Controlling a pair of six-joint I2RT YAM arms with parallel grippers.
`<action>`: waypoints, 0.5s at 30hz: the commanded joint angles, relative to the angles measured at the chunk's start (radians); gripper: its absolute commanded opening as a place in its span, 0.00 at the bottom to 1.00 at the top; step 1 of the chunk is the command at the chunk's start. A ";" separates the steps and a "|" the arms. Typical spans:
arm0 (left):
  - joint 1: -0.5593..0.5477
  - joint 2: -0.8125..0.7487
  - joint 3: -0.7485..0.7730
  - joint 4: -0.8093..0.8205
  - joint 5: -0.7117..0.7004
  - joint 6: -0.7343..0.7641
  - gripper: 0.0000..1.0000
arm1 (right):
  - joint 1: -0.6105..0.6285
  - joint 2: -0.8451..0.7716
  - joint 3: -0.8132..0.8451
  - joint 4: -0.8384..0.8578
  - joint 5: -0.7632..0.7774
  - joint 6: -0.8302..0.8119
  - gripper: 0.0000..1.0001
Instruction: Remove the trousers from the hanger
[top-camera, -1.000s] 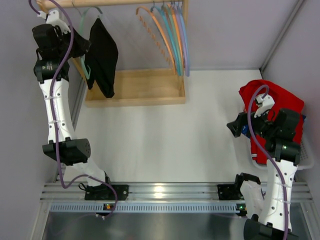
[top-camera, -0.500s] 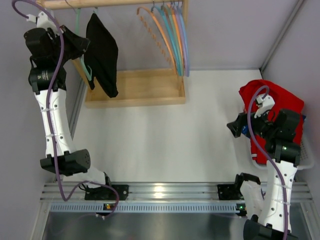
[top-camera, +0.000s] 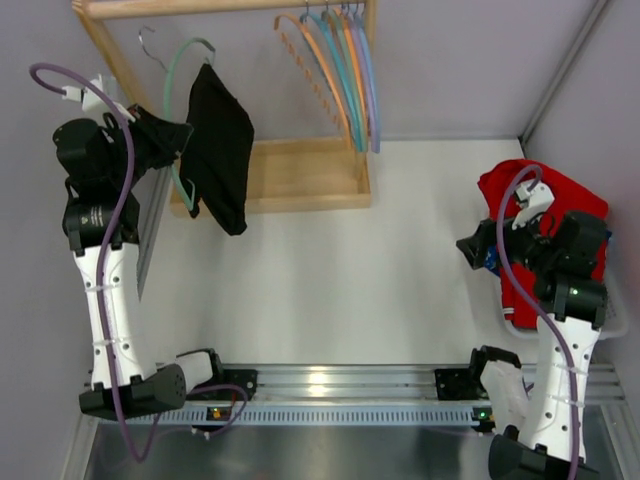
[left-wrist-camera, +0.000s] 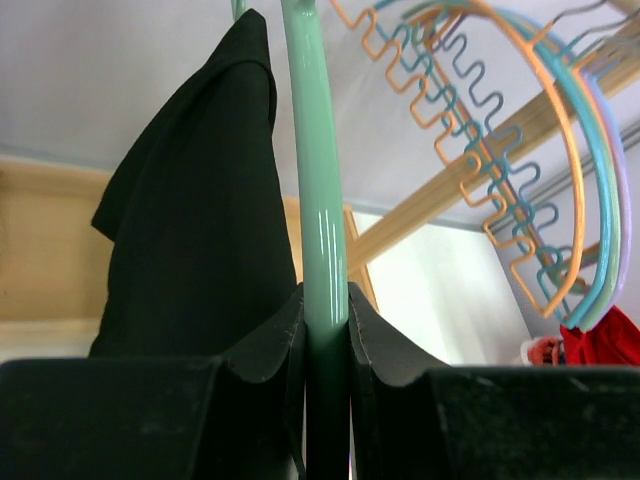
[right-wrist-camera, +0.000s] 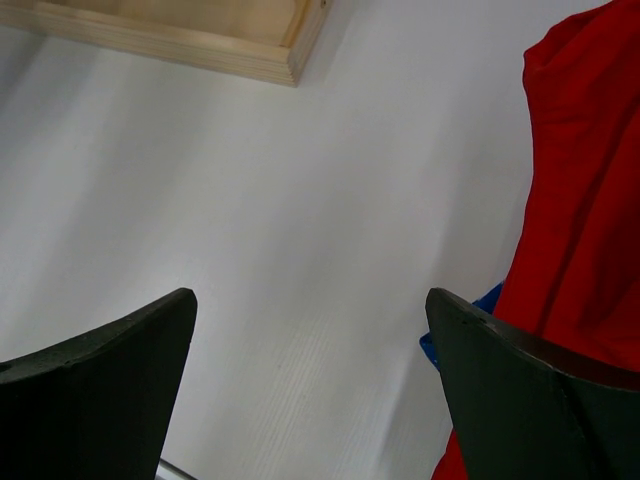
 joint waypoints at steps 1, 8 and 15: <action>-0.001 -0.095 -0.074 0.162 0.032 -0.028 0.00 | 0.011 0.013 0.063 0.038 -0.040 -0.022 1.00; -0.001 -0.228 -0.199 0.161 0.057 -0.086 0.00 | 0.035 0.039 0.116 0.125 -0.079 0.039 0.99; -0.001 -0.325 -0.272 0.159 0.081 -0.158 0.00 | 0.365 0.092 0.171 0.251 0.099 0.090 0.99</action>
